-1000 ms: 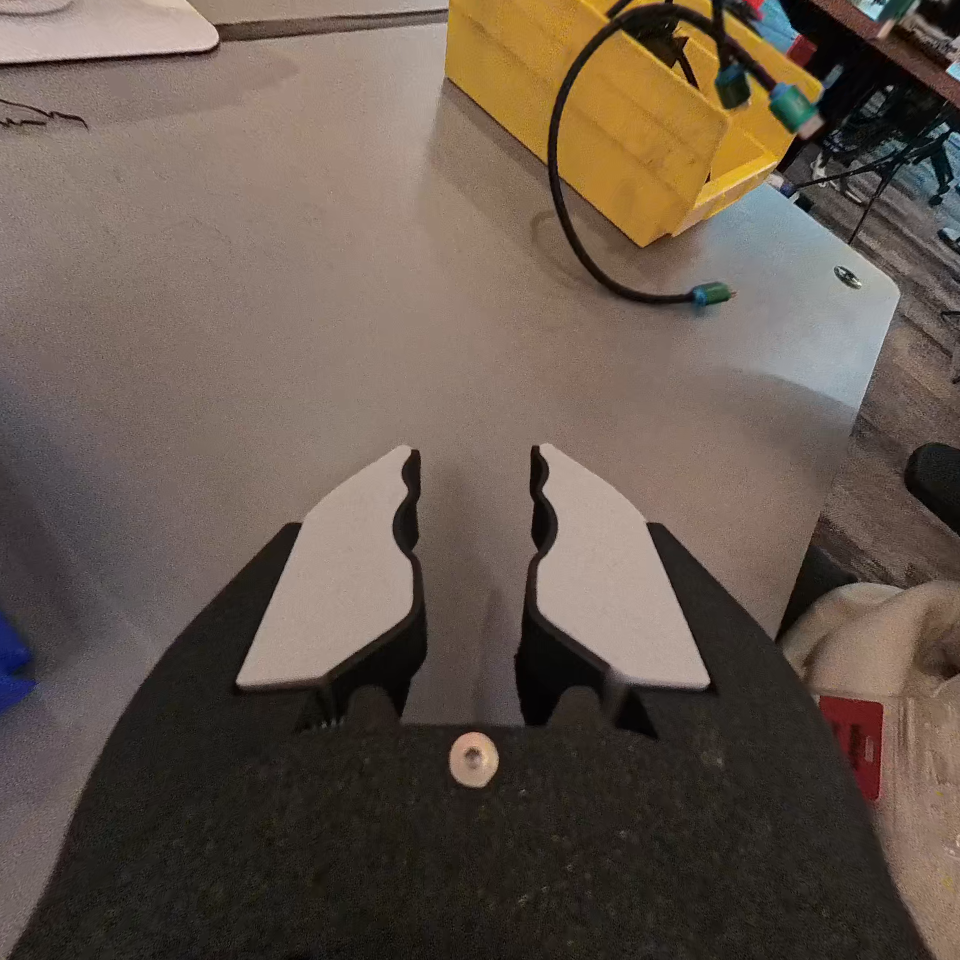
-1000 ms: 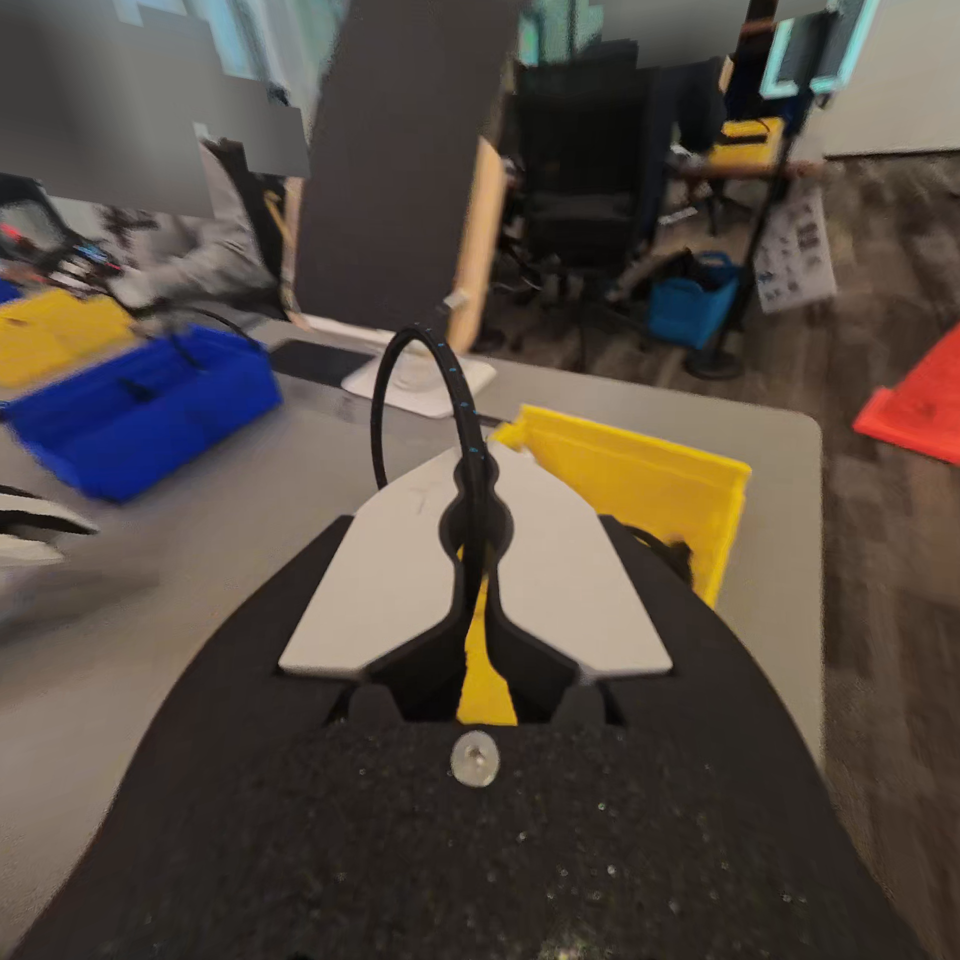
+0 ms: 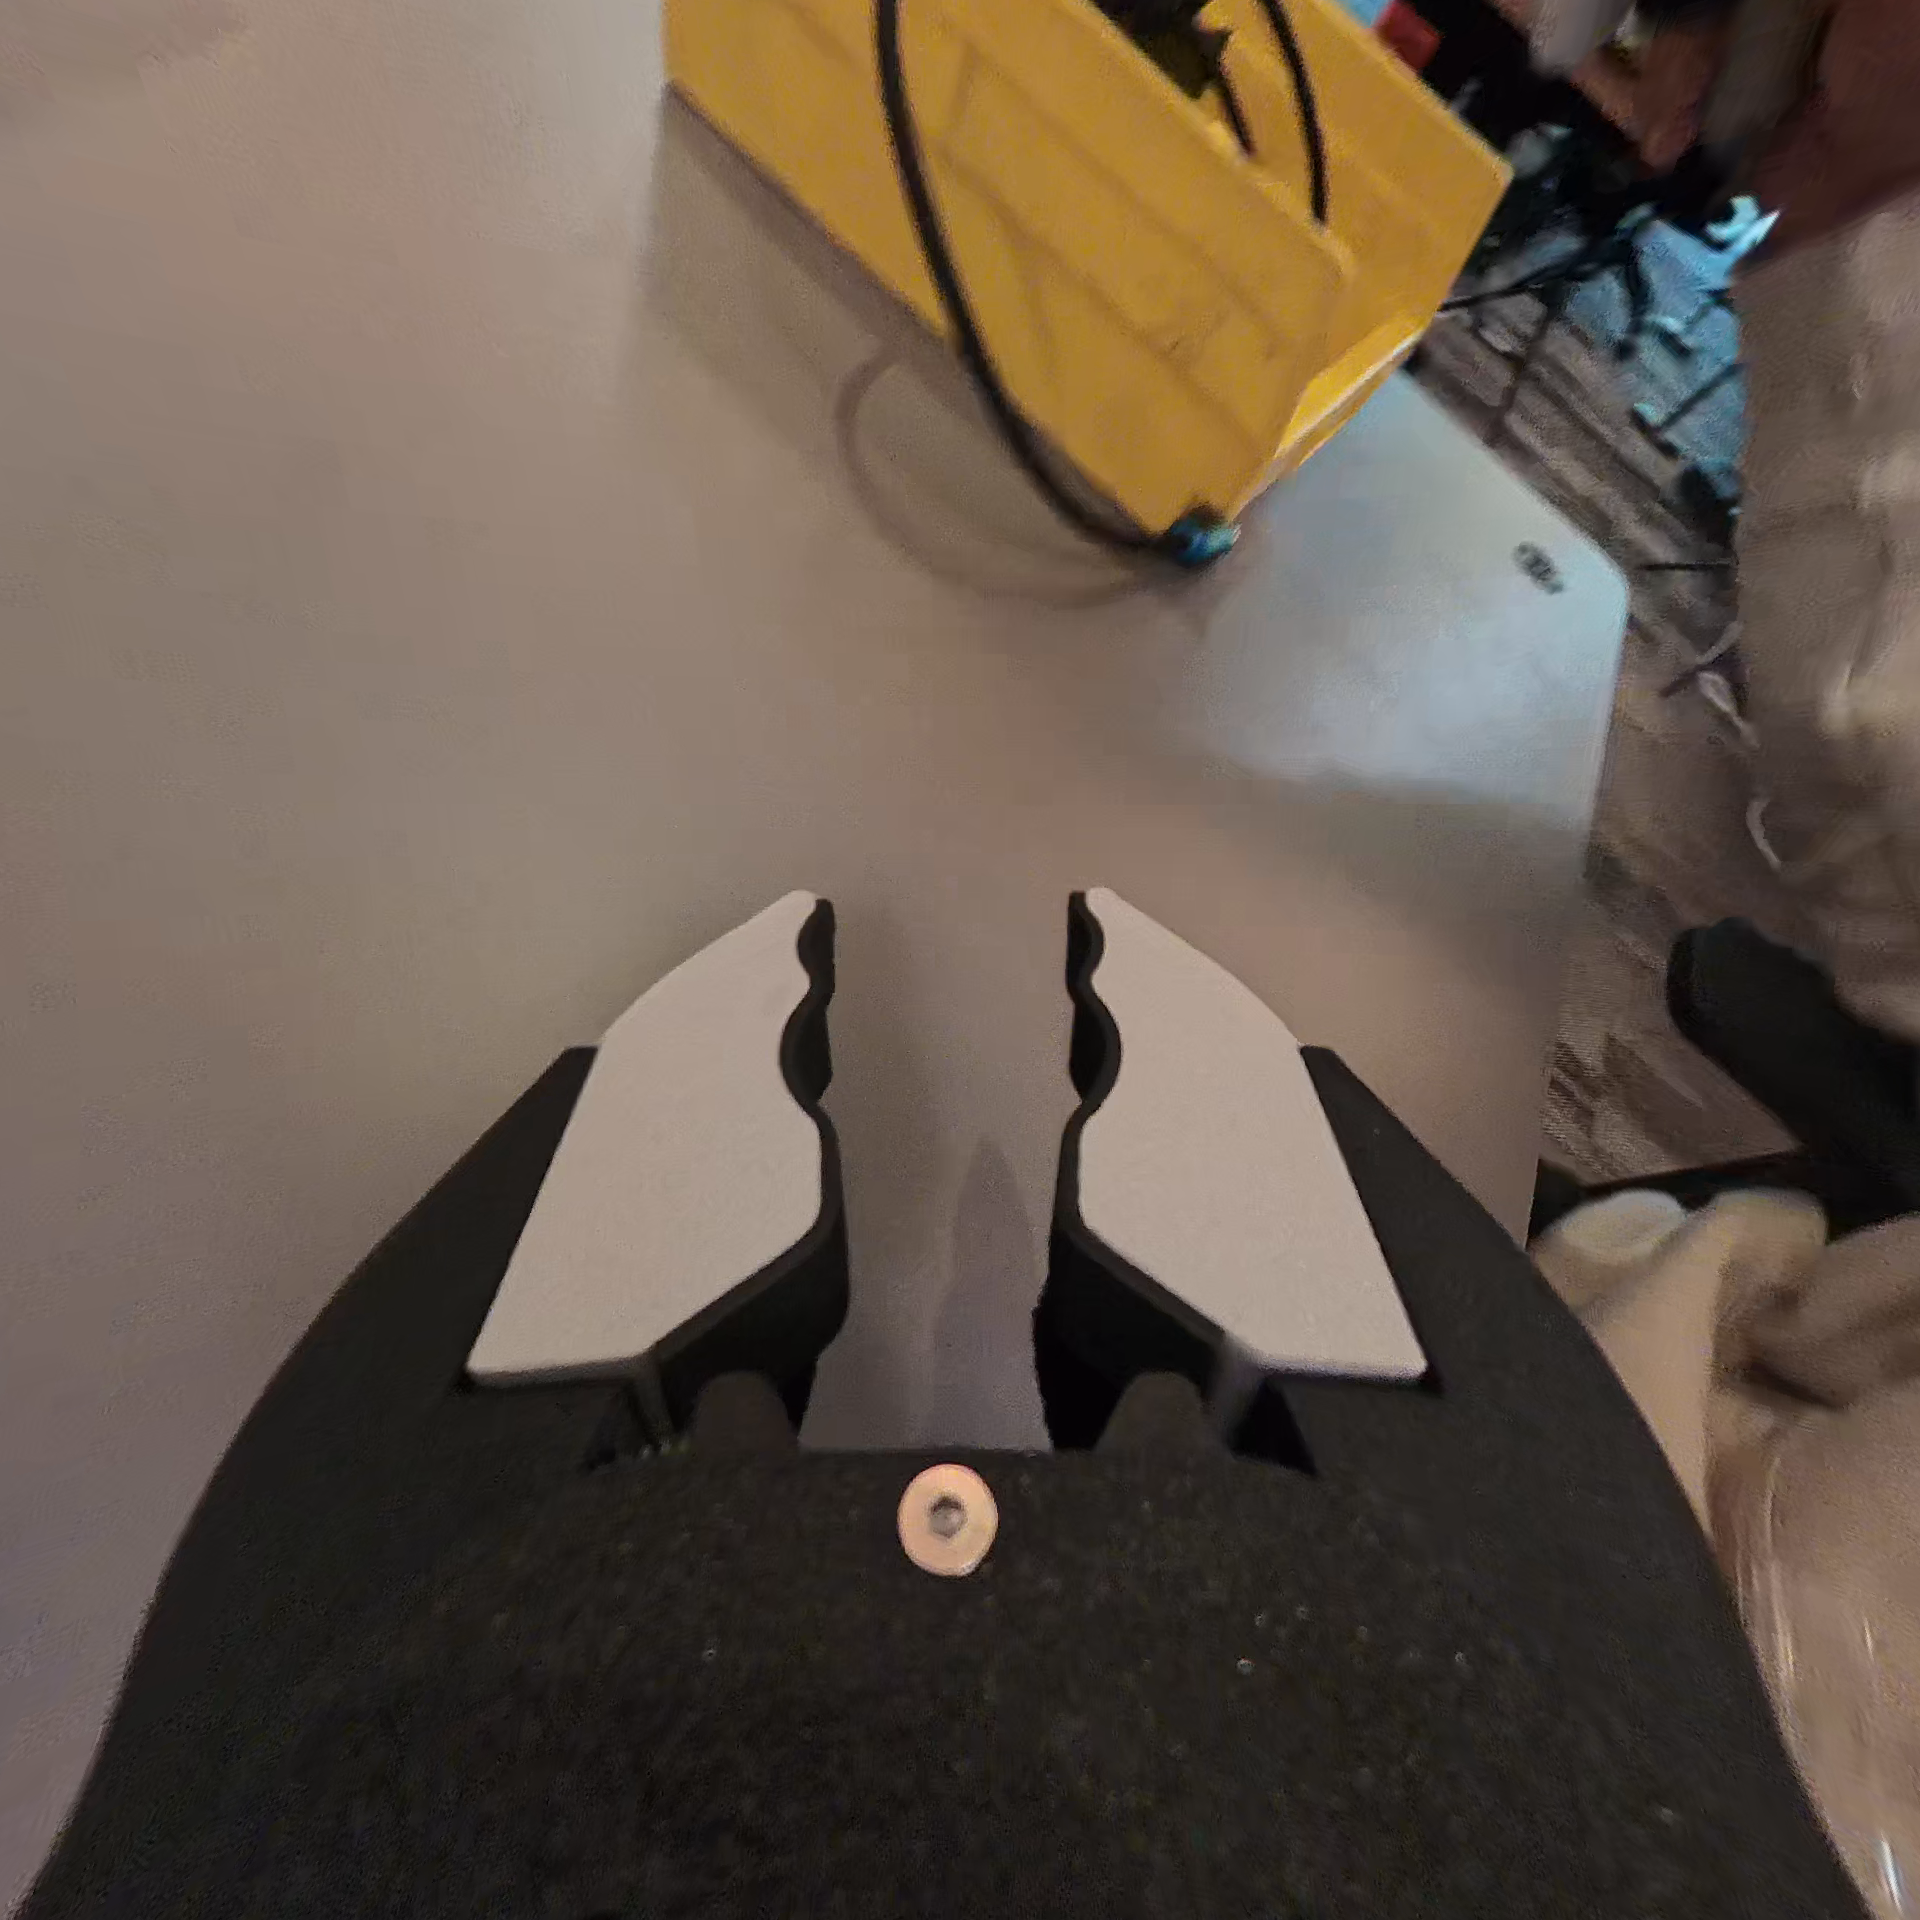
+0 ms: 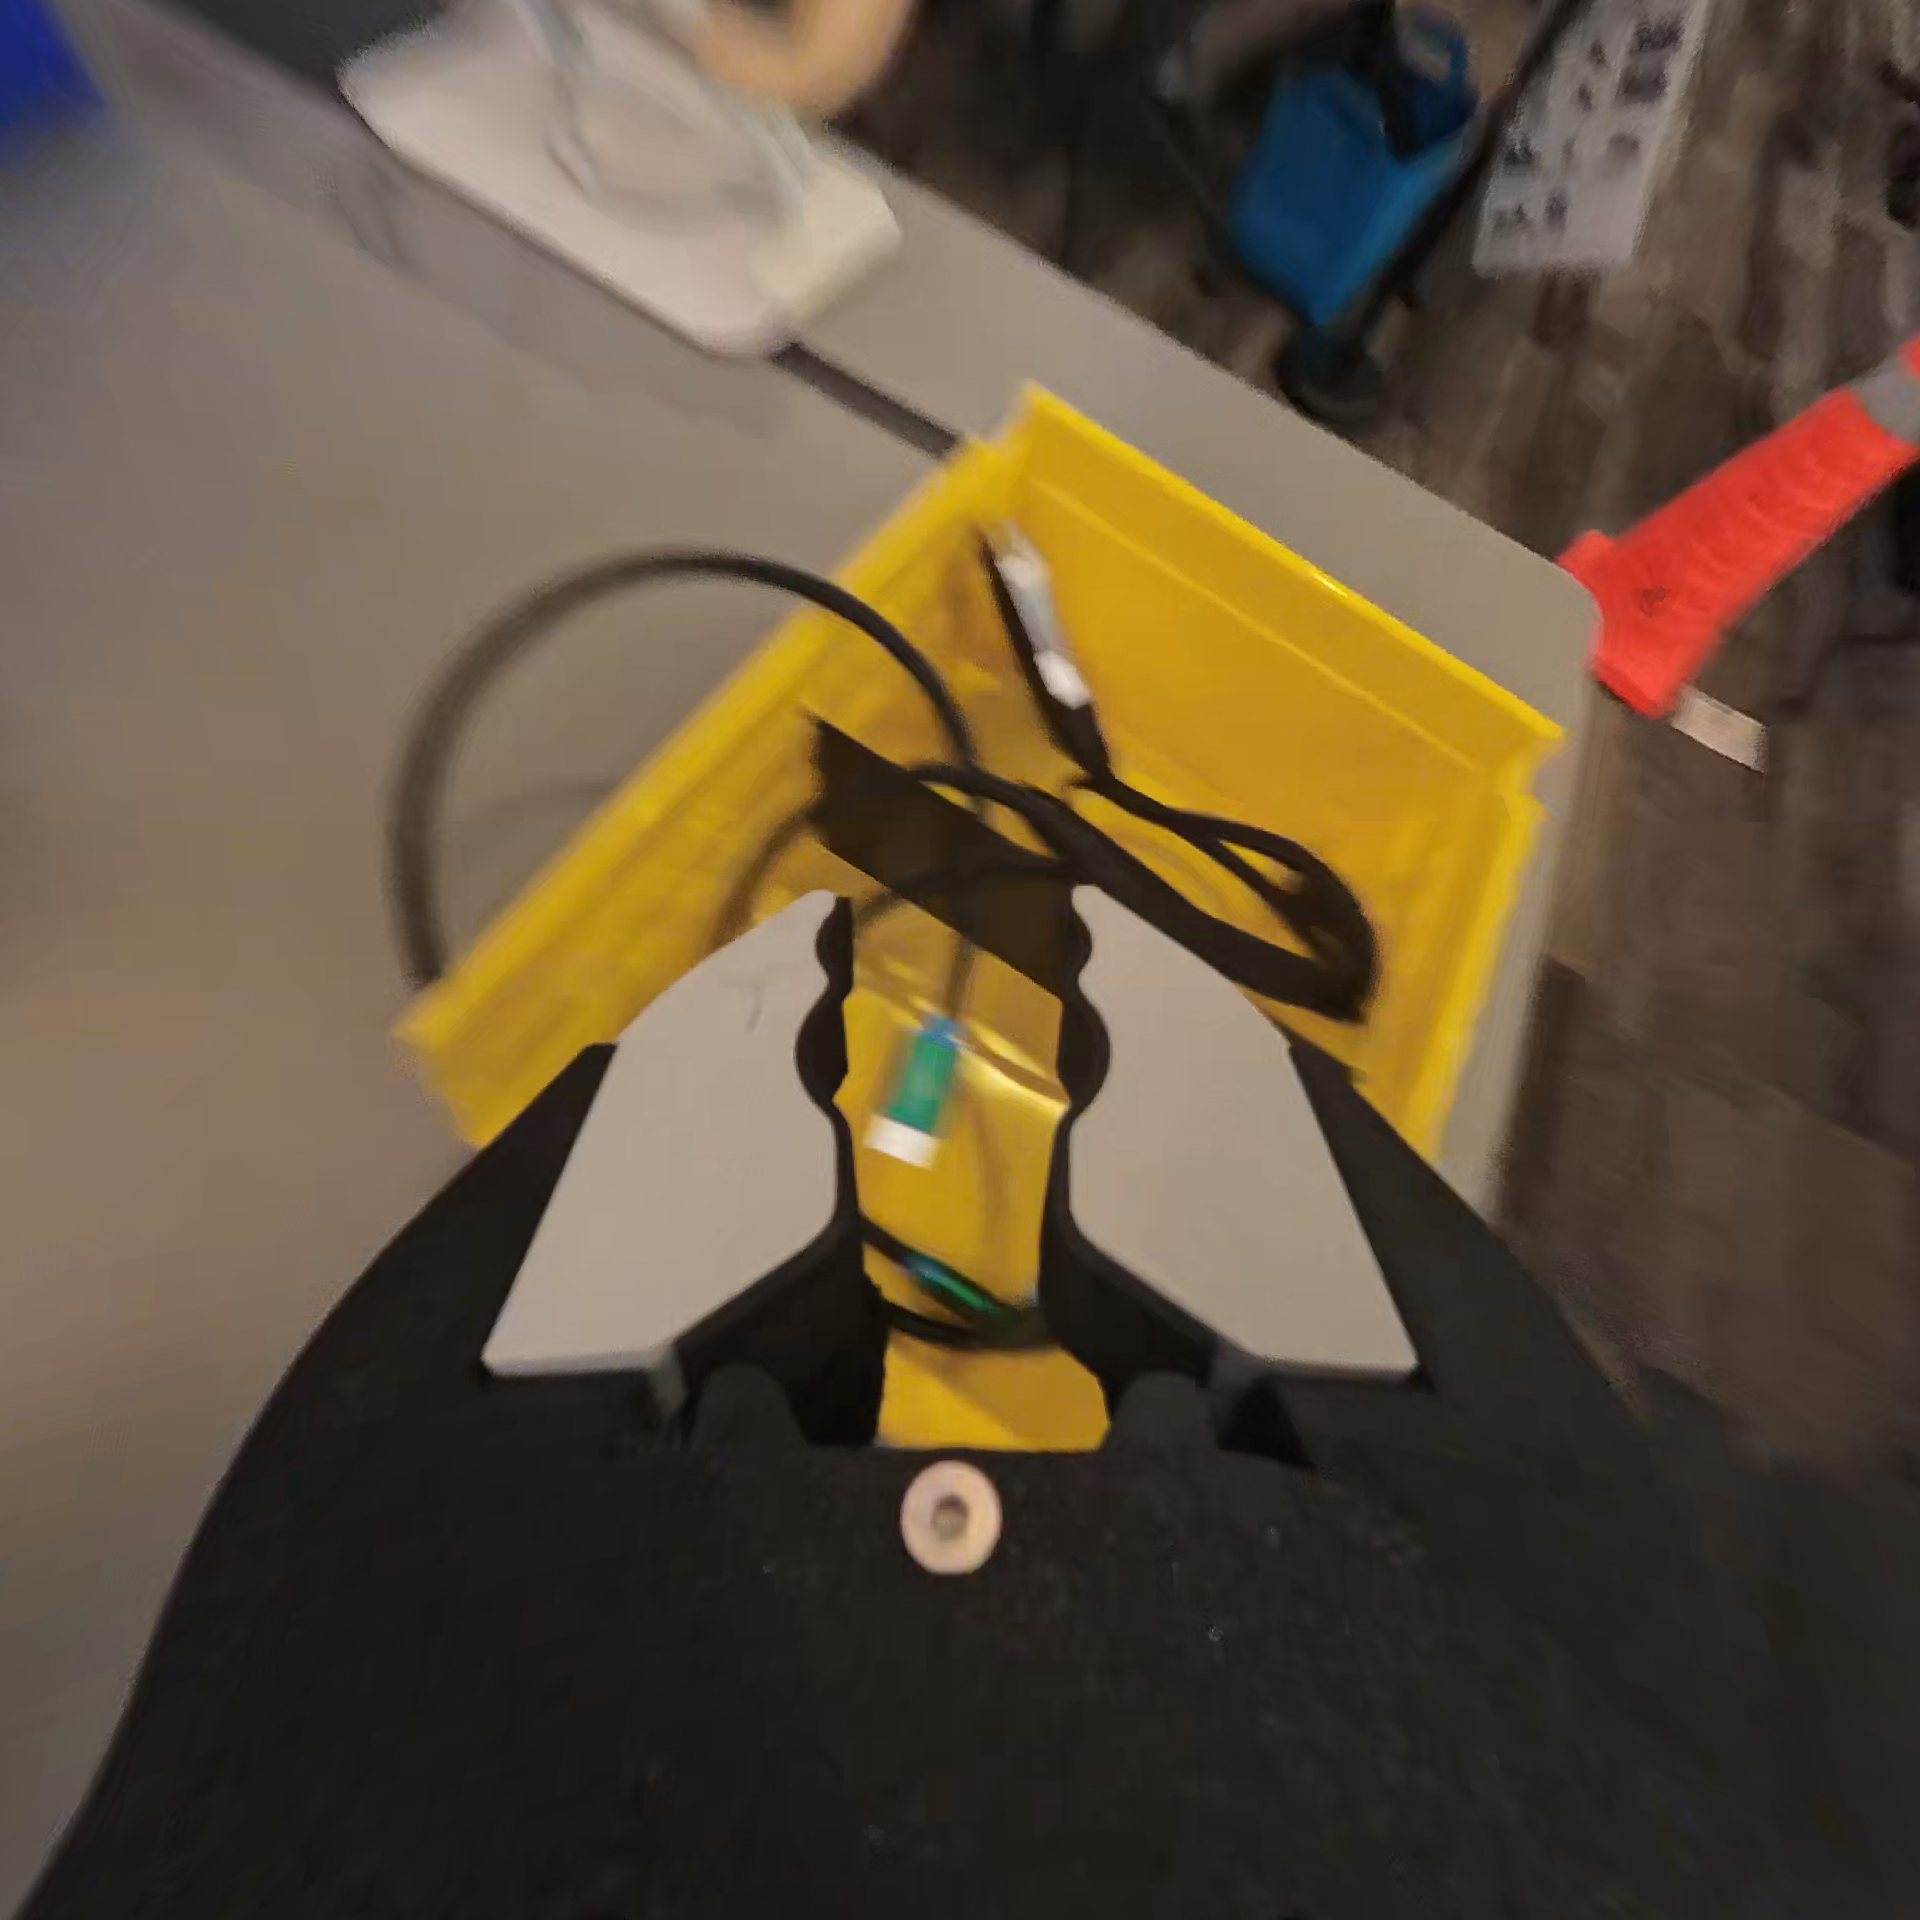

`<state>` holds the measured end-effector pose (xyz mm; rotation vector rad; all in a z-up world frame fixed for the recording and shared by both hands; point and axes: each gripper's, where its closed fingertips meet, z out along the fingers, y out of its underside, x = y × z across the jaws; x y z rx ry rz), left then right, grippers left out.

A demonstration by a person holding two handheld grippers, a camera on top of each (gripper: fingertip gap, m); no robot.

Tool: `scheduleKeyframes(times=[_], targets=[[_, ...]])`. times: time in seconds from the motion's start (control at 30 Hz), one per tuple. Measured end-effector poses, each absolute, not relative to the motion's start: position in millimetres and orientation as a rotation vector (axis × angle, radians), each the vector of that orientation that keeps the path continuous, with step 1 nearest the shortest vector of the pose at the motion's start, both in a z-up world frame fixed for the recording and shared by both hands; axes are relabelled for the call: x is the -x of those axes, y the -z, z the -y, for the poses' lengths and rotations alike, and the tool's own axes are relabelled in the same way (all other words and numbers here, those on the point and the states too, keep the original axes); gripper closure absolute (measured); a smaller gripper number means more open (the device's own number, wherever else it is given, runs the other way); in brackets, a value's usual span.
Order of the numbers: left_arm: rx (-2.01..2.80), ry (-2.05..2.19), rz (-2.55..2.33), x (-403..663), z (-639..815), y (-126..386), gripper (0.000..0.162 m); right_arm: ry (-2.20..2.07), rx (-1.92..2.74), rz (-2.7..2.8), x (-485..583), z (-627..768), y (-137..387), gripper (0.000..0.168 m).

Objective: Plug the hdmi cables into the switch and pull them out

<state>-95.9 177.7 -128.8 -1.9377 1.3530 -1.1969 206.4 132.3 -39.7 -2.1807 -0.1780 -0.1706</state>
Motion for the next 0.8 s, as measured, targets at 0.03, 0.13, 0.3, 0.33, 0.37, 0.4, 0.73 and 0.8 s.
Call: scheduleKeyframes(times=[0.03,0.13,0.3,0.33,0.37,0.4,0.73,0.8], targets=[[1.924,1.233,-1.365,70.6,-181.6,124.5,0.116,0.075,2.096,0.165,-182.1,-131.3,36.4,0.131],[1.913,1.338,-1.393,-5.5,-196.8,120.0,0.108,-0.075,1.895,0.107,-128.6,-119.8,41.9,0.137],[1.976,1.688,-1.473,-89.8,-191.1,121.0,0.119,-0.123,1.876,0.045,-97.5,-79.1,73.7,0.133],[1.980,1.742,-1.470,-95.7,-192.0,118.3,0.131,-0.148,1.853,0.026,-93.6,-69.9,76.7,0.134],[1.981,1.777,-1.460,-98.8,-194.1,113.9,0.144,-0.174,1.838,0.013,-89.7,-61.1,80.5,0.134],[1.973,1.778,-1.456,-99.0,-197.6,108.3,0.156,-0.197,1.828,0.016,-85.4,-52.9,84.7,0.134],[1.567,1.277,-1.655,-78.0,-219.8,-14.9,0.156,-0.272,1.794,-0.009,-91.8,-40.3,90.5,0.137],[1.533,1.148,-1.645,-79.9,-229.3,-34.0,0.156,-0.273,1.794,-0.026,-93.6,-40.2,91.1,0.137]])
